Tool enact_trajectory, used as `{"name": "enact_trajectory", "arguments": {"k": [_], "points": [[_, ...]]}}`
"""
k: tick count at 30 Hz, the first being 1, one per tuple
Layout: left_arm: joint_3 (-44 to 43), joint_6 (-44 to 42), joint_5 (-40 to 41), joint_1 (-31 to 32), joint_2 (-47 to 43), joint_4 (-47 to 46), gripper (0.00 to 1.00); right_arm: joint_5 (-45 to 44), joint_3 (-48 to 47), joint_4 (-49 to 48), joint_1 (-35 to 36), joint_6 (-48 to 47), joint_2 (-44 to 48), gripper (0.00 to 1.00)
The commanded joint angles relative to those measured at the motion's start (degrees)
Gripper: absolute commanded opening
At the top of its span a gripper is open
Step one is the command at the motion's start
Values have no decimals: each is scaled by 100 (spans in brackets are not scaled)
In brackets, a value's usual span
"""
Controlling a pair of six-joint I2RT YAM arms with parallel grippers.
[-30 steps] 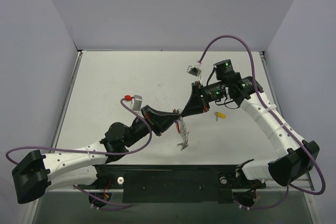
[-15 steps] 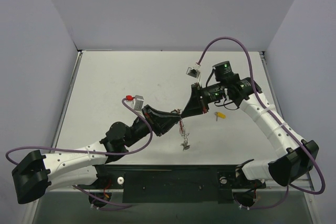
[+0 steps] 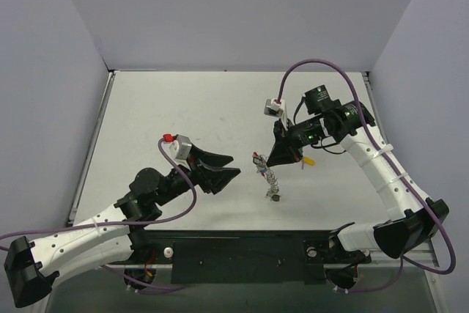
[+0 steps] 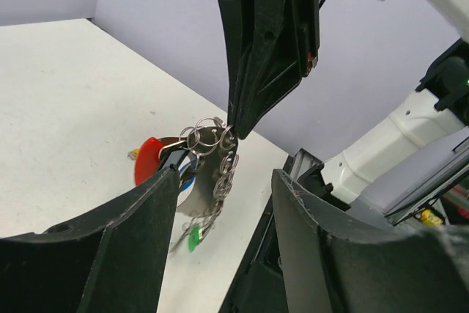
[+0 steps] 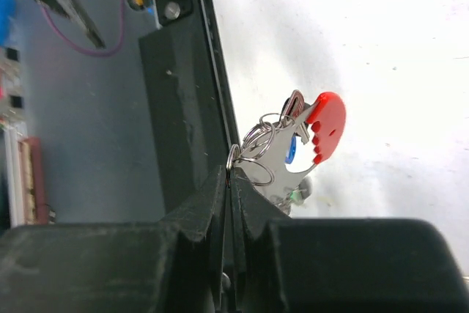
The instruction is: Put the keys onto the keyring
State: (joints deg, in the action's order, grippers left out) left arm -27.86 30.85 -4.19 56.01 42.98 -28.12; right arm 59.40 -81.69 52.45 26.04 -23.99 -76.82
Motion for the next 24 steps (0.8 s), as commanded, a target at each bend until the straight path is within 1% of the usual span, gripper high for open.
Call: {"name": "enact_trajectory", "arguments": {"k": [1,2,3,7,9,11,13,15,19,24], "points": [[-203,-702,-600,-55,17,185,63,-436,-461,1204,146,-1546,-53,0],[-211,-738,-801,-55,96,-16,62,-516,-488,1276,234,-1843,-53,0],[-246,-817,-1012,-38,166,-79,62,-578,-514,1373,261,-1933,-35,0],[-378,-905,-1461,41,632,-650,61,-210,-471,1522,270,-2452,-18,0],[-492,-958,-1584,138,895,-844,58,10,-427,1654,270,-2873,-26,0],[-606,-1054,-1681,252,1185,-958,55,151,-374,1672,270,-2979,-44,0],[-738,-1186,-1682,401,1405,-941,53,283,-330,1681,226,-3059,-53,0],[-809,-1344,-1516,533,1555,-853,52,406,-277,1690,200,-3112,-70,0],[-818,-1626,-1121,710,1643,-766,50,625,-225,1681,129,-3191,-70,0],[-941,-2056,-848,868,1705,-511,49,810,-154,1734,76,-3340,-62,0]]}}
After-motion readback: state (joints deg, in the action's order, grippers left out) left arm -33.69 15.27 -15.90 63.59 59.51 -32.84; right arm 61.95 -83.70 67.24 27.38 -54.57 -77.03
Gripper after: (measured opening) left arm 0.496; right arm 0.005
